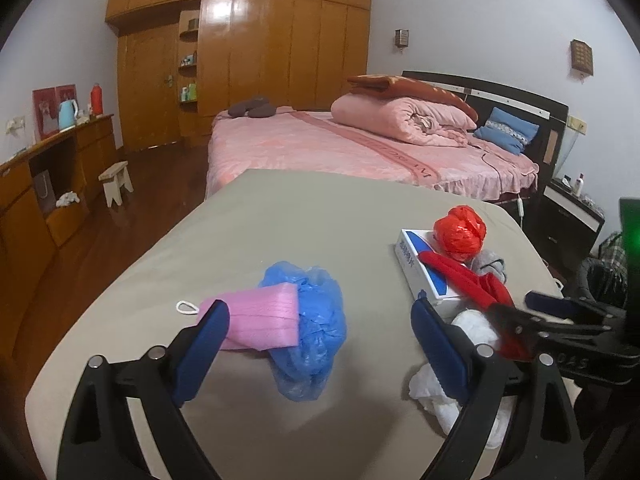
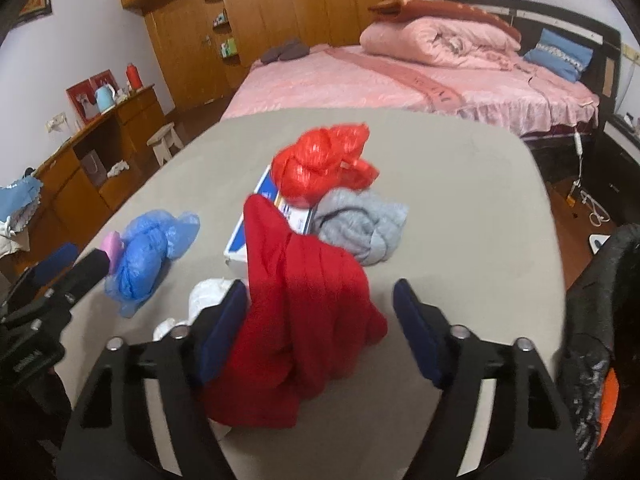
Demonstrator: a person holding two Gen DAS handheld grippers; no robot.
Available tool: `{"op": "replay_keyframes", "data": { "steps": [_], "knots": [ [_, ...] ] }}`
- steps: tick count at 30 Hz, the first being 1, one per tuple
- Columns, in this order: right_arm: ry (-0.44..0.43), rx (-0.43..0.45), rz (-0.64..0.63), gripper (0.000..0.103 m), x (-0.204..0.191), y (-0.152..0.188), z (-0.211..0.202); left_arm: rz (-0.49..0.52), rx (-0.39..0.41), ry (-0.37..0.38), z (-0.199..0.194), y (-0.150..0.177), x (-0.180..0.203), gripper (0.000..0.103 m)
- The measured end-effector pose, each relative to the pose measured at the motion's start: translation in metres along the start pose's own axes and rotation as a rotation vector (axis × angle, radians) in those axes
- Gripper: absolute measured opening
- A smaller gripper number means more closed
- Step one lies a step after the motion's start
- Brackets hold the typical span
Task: Collect trash
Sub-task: 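Return to the pile and grasp the red cloth with the right tool, then grasp the white plastic bag with the left tool while the right tool holds the red cloth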
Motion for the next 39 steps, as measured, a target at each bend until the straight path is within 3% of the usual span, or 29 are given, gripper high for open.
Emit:
{"op": "replay_keyframes", "data": {
  "steps": [2, 4, 7, 14, 21, 33, 36, 39],
  "knots": [
    [-0.032, -0.016, 0.016, 0.053, 0.0, 0.004, 0.002, -0.002, -0.001, 0.003, 0.0, 0.0, -0.001, 0.09],
    [-0.072, -0.023, 0.02, 0.032, 0.0, 0.006, 0.001, -0.003, -0.002, 0.01, 0.0, 0.0, 0.001, 0.09],
    [-0.103, -0.026, 0.002, 0.012, -0.003, 0.006, -0.005, -0.004, -0.006, 0.02, -0.001, 0.002, 0.002, 0.09],
    [-0.122, 0.012, 0.031, 0.01, 0.008, 0.002, -0.031, 0.023, -0.007, 0.061, -0.005, 0.001, 0.019, 0.09],
    [-0.074, 0.058, 0.076, 0.01, 0.029, 0.001, -0.059, 0.067, -0.027, 0.133, -0.001, 0.005, 0.052, 0.09],
    [-0.039, 0.056, 0.092, 0.01, 0.045, 0.009, -0.062, 0.071, -0.119, 0.217, 0.028, 0.01, 0.096, 0.084],
    [-0.037, 0.057, 0.09, 0.01, 0.045, 0.01, -0.062, 0.069, -0.139, 0.224, 0.033, 0.011, 0.1, 0.078],
    [-0.038, 0.058, 0.092, 0.01, 0.046, 0.01, -0.062, 0.071, -0.173, 0.234, 0.04, 0.013, 0.105, 0.063]
  ]
}}
Point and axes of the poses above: each gripper's, at about its wrist camera, not at the fingertips, and z roughly the way its jaws point, x to its right, y to its underside, the point moved 5 cm from there along z, roughly the way its jaws point, and after that the axes turned 4 degrees about -y, right-handed, at the moved point
